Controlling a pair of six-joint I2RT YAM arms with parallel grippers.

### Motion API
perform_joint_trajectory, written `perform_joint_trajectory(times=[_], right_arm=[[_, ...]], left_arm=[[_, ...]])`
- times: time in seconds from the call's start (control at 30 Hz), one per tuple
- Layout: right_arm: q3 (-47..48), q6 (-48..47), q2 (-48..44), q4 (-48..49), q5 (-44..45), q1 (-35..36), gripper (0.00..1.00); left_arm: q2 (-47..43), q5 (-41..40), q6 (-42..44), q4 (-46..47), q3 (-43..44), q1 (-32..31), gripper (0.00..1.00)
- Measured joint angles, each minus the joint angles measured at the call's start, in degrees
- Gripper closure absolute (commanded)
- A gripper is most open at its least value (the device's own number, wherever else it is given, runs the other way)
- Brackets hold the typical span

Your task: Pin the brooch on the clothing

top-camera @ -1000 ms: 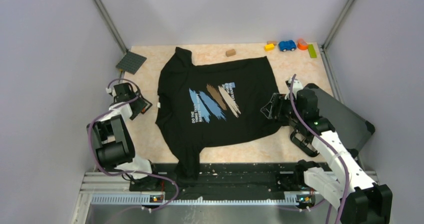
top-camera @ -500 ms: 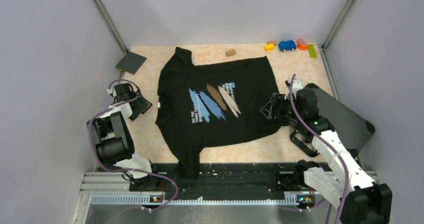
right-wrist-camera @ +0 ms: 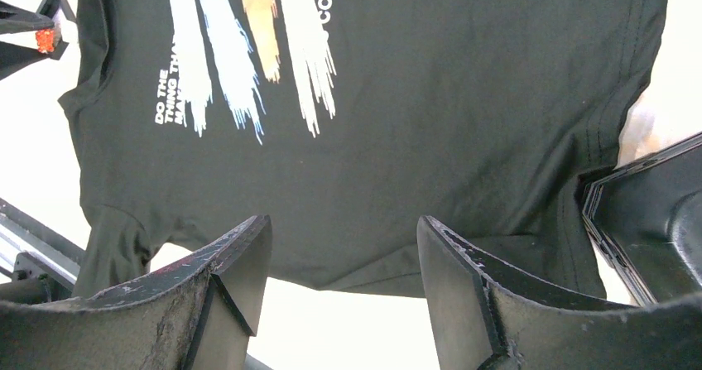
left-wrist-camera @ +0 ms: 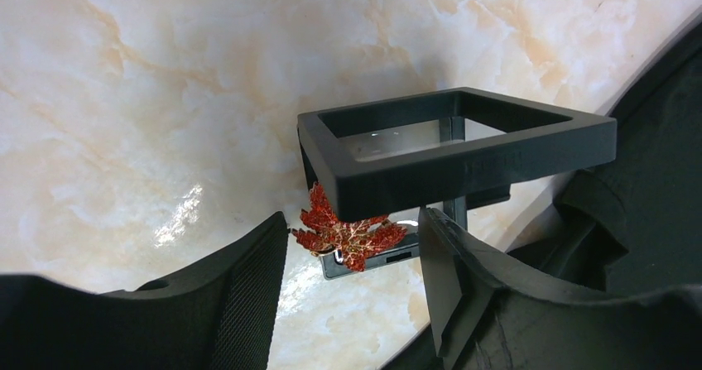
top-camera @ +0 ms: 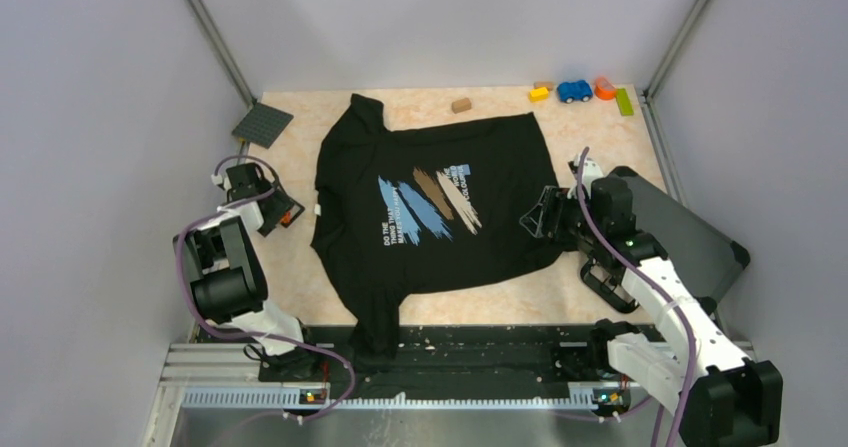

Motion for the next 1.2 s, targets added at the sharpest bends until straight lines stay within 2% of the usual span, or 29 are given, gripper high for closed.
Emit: perform_joint_trajectory(times=[1.2], right_arm=[[0.0,-0.02,1.09,0.02,-0.2,0.0,0.34]], left_arm=[[1.7,-0.35,1.84,-1.73,2.14,0.04,0.41]])
